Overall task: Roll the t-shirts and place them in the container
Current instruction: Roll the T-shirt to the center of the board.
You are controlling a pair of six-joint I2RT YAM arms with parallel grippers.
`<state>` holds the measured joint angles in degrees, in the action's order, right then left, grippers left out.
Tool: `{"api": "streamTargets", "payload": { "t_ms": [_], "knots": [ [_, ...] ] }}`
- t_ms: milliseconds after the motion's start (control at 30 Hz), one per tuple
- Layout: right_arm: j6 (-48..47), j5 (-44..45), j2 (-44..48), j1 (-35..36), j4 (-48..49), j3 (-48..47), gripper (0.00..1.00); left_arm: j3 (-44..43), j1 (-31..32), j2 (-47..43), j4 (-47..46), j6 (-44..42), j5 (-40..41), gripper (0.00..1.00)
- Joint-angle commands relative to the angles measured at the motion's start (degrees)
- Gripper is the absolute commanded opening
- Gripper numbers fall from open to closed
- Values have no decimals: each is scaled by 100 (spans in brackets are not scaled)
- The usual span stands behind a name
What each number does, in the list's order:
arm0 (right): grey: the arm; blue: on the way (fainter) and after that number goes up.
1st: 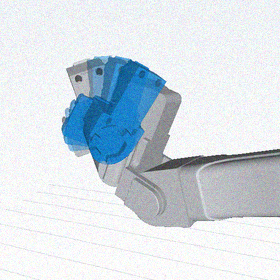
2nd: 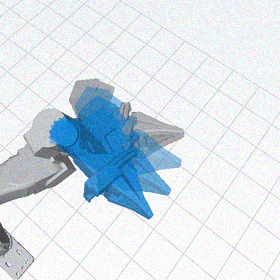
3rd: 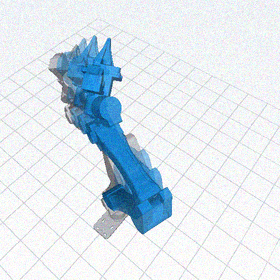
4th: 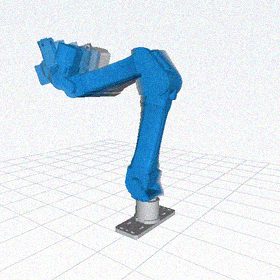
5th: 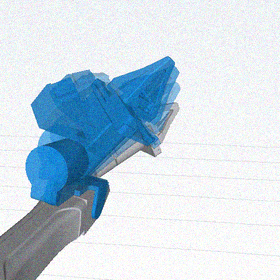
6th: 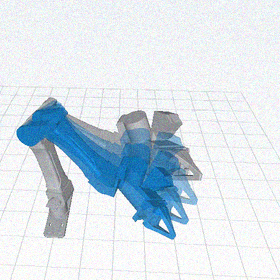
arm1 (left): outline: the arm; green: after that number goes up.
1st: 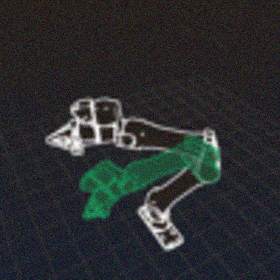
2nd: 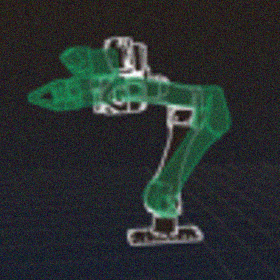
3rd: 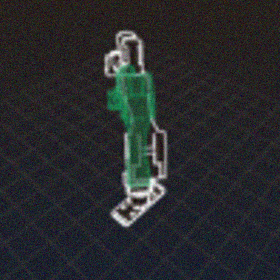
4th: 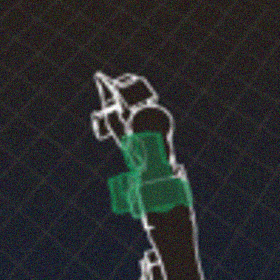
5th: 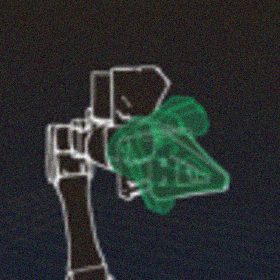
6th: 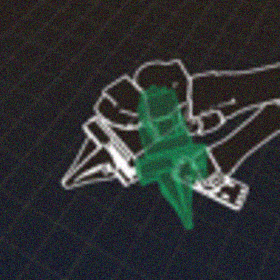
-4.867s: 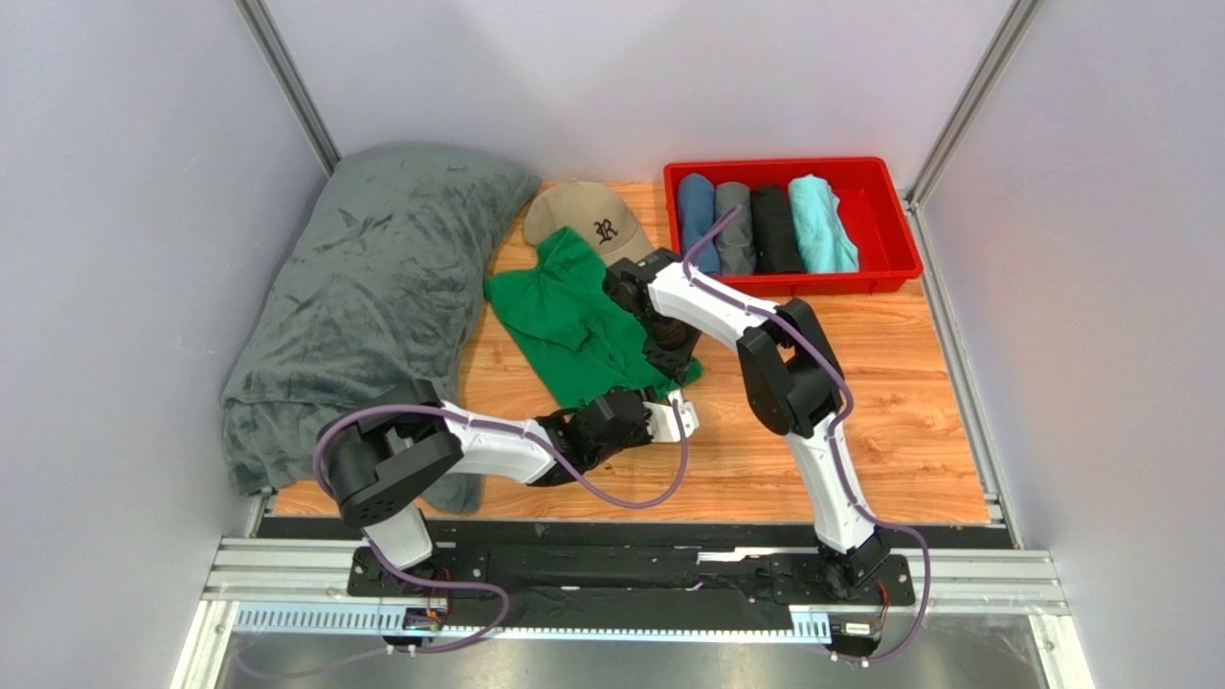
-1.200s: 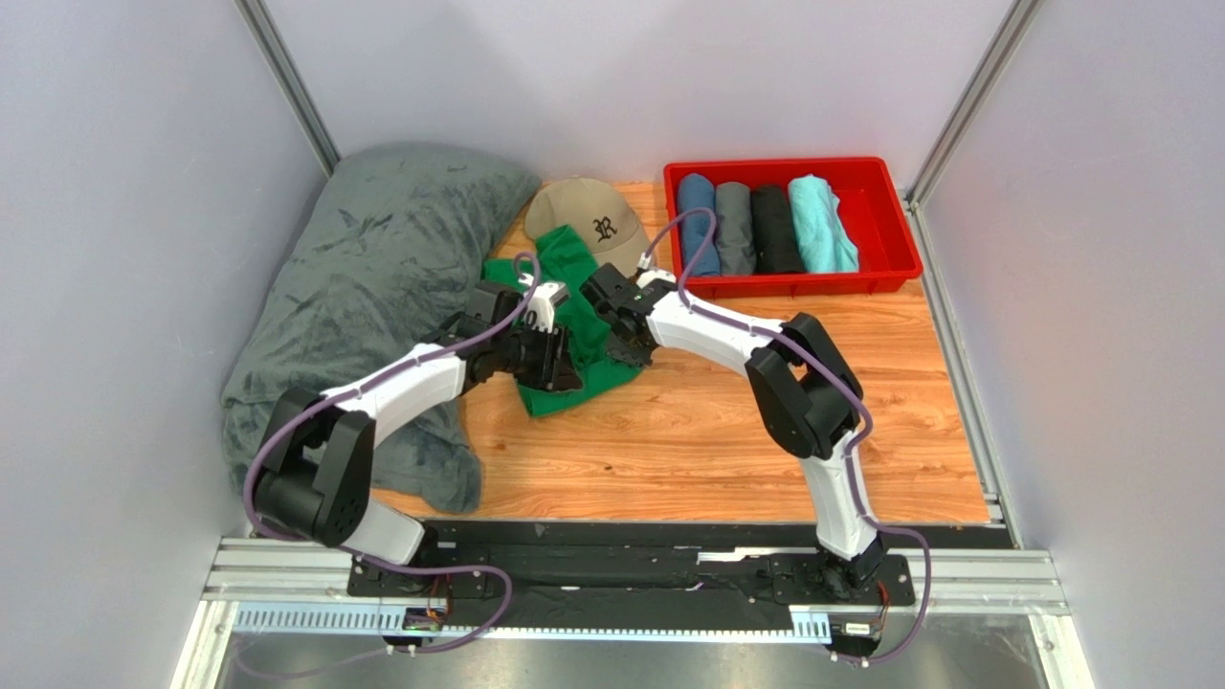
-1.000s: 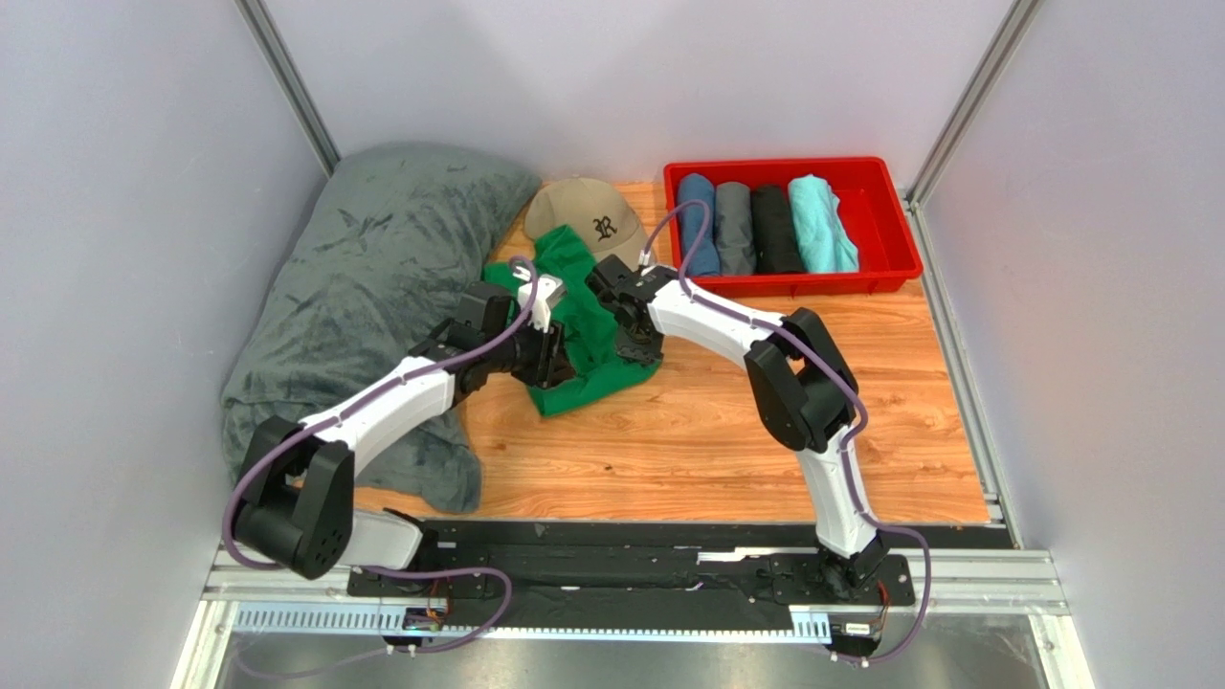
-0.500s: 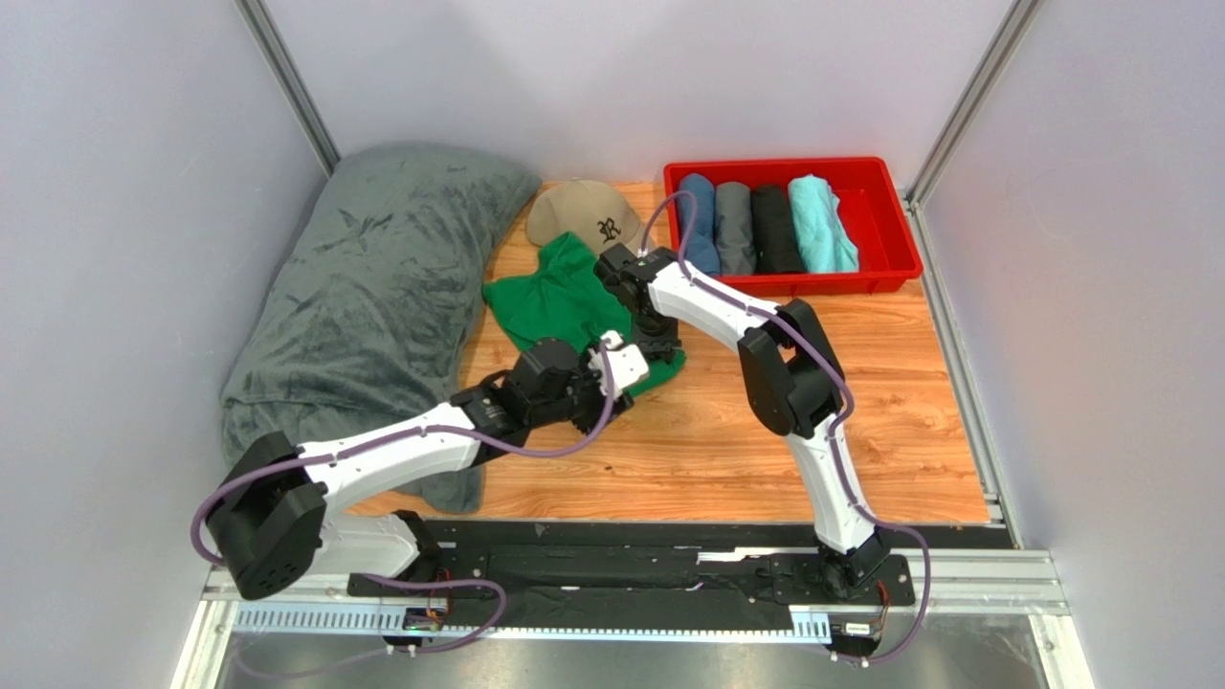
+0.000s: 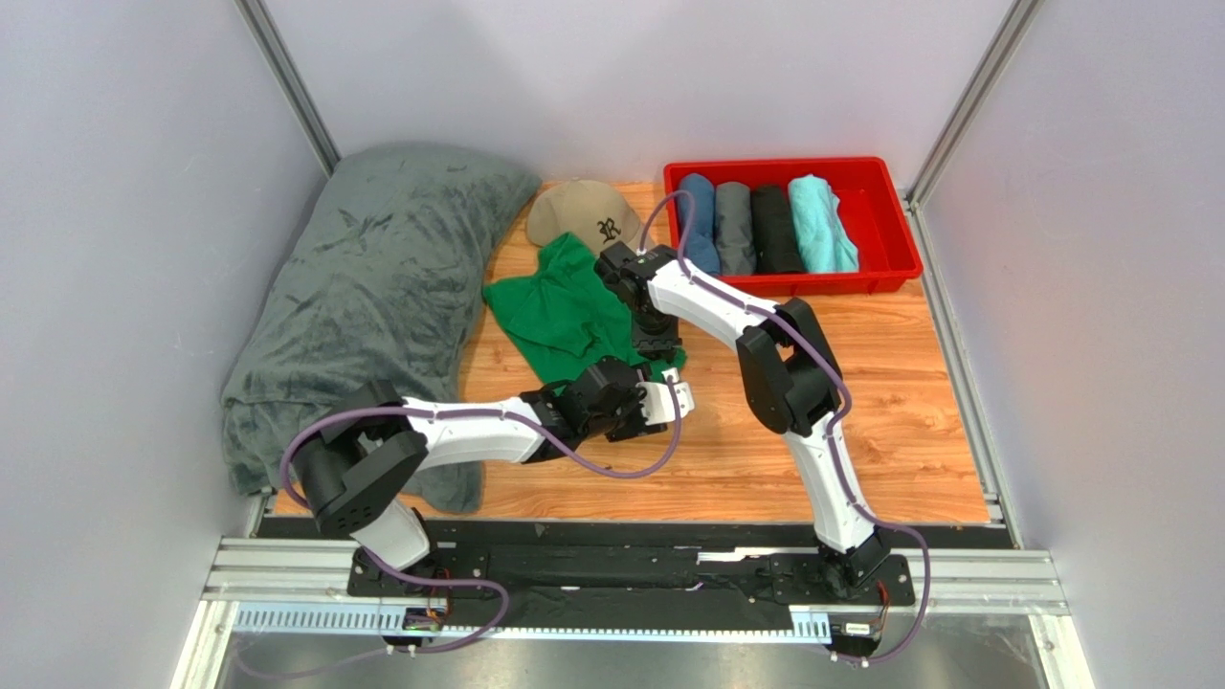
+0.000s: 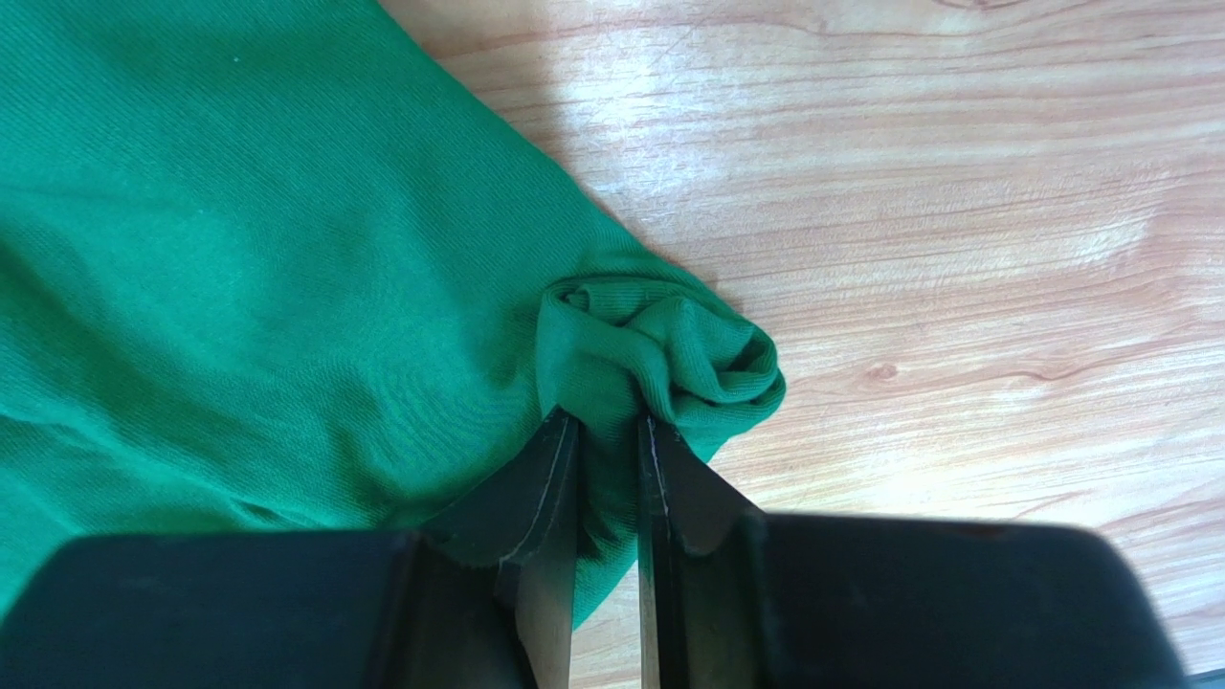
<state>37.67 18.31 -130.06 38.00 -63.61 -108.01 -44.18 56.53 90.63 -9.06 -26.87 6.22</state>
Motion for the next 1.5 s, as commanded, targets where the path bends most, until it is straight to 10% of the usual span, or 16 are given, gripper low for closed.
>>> {"api": "streamTargets", "payload": {
  "t_ms": [0, 433, 800, 1200, 1467],
  "knots": [
    [-49, -37, -389, -117, 33, 218, 12, -240, 261, 191, -685, -503, 476, 63],
    [-32, -143, -283, -144, 218, 456, 12, -794, 315, 1053, -808, -512, 1223, 59],
    [56, -205, -2, -170, 472, 737, 15, -1101, 51, 1089, 210, 506, 847, 13],
    [803, 6, 1384, -345, 1509, 1545, 67, -952, -748, 588, 1081, 2300, -735, 0],
    [1558, 85, 2827, -600, 2810, 2942, 76, -952, -1329, 535, 1371, 2986, -1807, 0]
  ]
}}
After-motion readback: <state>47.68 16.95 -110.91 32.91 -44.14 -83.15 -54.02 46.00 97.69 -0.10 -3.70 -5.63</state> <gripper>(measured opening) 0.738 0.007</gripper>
